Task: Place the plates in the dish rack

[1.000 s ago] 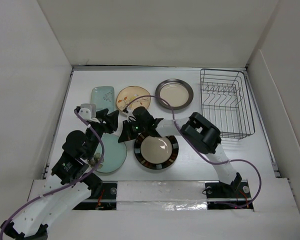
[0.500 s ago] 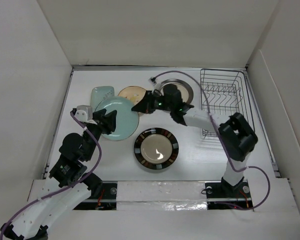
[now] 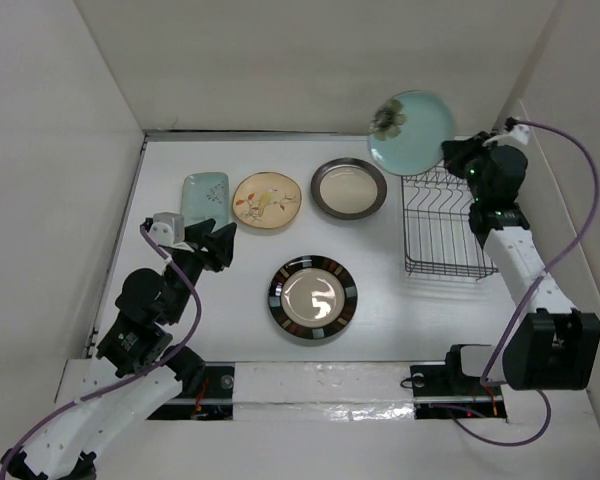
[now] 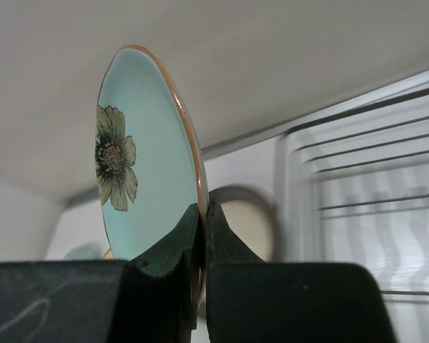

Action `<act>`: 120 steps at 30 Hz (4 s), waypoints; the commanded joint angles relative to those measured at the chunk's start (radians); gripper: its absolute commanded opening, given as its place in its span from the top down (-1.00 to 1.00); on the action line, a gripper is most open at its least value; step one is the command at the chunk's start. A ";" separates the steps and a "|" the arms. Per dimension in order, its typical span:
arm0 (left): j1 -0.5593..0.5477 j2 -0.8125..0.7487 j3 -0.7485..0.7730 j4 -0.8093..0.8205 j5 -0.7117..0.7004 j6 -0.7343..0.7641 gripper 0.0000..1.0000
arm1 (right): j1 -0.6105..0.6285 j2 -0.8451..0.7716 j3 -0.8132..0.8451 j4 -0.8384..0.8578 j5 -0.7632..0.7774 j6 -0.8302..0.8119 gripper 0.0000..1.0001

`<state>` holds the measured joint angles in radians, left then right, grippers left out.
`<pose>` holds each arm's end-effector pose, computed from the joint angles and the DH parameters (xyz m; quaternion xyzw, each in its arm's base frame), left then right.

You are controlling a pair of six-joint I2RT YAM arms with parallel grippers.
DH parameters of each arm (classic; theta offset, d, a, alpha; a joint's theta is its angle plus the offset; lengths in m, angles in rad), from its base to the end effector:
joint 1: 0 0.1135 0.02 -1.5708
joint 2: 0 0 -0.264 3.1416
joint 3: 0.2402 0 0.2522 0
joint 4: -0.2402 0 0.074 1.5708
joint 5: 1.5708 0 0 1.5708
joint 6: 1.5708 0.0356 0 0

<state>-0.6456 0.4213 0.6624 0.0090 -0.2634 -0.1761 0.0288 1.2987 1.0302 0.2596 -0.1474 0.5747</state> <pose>0.0915 -0.0574 0.3650 0.0406 0.6155 -0.2388 0.7500 0.3101 0.0142 0.3597 0.1410 0.6961 0.2586 0.6548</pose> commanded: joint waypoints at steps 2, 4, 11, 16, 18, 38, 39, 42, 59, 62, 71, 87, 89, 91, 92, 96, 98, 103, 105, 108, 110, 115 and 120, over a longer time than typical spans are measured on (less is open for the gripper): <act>0.004 -0.045 0.026 0.028 0.073 -0.019 0.07 | -0.107 -0.102 0.004 0.061 0.293 -0.101 1.00; 0.004 -0.071 0.025 0.032 0.099 -0.020 0.05 | -0.147 -0.122 -0.018 0.073 0.362 -0.117 1.00; 0.004 -0.078 0.048 0.025 0.225 -0.042 -0.01 | -0.285 -0.072 0.028 0.073 0.450 -0.193 1.00; 0.004 -0.134 0.045 0.035 0.253 -0.051 -0.02 | -0.285 -0.016 0.143 0.049 0.543 -0.399 1.00; 0.004 -0.139 0.046 0.032 0.233 -0.051 -0.03 | -0.285 0.032 0.185 0.027 0.578 -0.467 1.00; 0.004 -0.148 0.045 0.023 0.219 -0.049 -0.04 | -0.208 0.143 0.255 0.049 0.658 -0.918 1.00; 0.004 -0.150 0.048 0.022 0.220 -0.051 -0.04 | -0.208 0.146 0.255 0.043 0.655 -0.917 1.00; 0.004 -0.167 0.040 0.034 0.210 -0.048 -0.04 | -0.199 0.146 0.237 0.047 0.641 -0.912 1.00; 0.004 -0.171 0.043 0.029 0.216 -0.052 -0.04 | -0.190 0.183 0.162 0.019 0.608 -0.860 1.00; 0.004 -0.171 0.040 0.026 0.213 -0.053 -0.04 | -0.190 0.172 0.140 0.050 0.615 -0.871 1.00; 0.004 -0.180 0.042 0.029 0.211 -0.053 -0.04 | -0.190 0.177 0.096 0.050 0.611 -0.814 0.79; 0.004 -0.153 0.036 0.023 0.182 -0.049 -0.04 | -0.118 0.117 0.117 0.080 0.710 -0.685 -0.09; 0.004 -0.144 0.037 0.020 0.181 -0.049 0.05 | -0.086 0.071 0.157 0.034 0.692 -0.601 -0.17; 0.004 -0.139 0.034 0.022 0.171 -0.046 0.18 | -0.012 0.044 0.188 -0.025 0.617 -0.532 -0.15; 0.004 -0.135 0.034 0.020 0.162 -0.046 0.40 | 0.020 0.030 0.192 -0.039 0.583 -0.476 0.26; 0.004 -0.116 0.036 0.014 0.135 -0.046 1.00 | 0.227 0.082 0.214 -0.106 0.435 -0.352 1.00; 0.004 -0.105 0.032 0.014 0.121 -0.046 1.00 | 0.360 0.137 0.222 -0.109 0.361 -0.272 1.00; 0.004 -0.076 0.032 0.012 0.096 -0.042 1.00 | 0.574 0.410 0.281 -0.109 0.353 -0.081 1.00; 0.004 -0.062 0.034 0.005 0.079 -0.042 0.85 | 0.637 0.476 0.262 -0.016 0.368 0.039 0.90; 0.004 -0.056 0.037 0.002 0.073 -0.043 0.47 | 0.684 0.609 0.295 0.029 0.364 0.167 0.42; 0.004 -0.055 0.032 0.011 0.064 -0.043 0.22 | 0.695 0.674 0.306 0.039 0.397 0.250 0.07; 0.004 -0.038 0.040 -0.003 0.058 -0.045 0.13 | 0.711 0.751 0.314 0.069 0.433 0.375 -0.13; 0.004 -0.056 0.036 0.003 0.058 -0.045 0.11 | 0.711 0.827 0.335 0.050 0.448 0.468 -0.21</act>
<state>-0.6456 0.3748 0.6739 -0.0219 -0.1974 -0.2226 0.7437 2.0933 1.3128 0.2420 0.2615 0.9314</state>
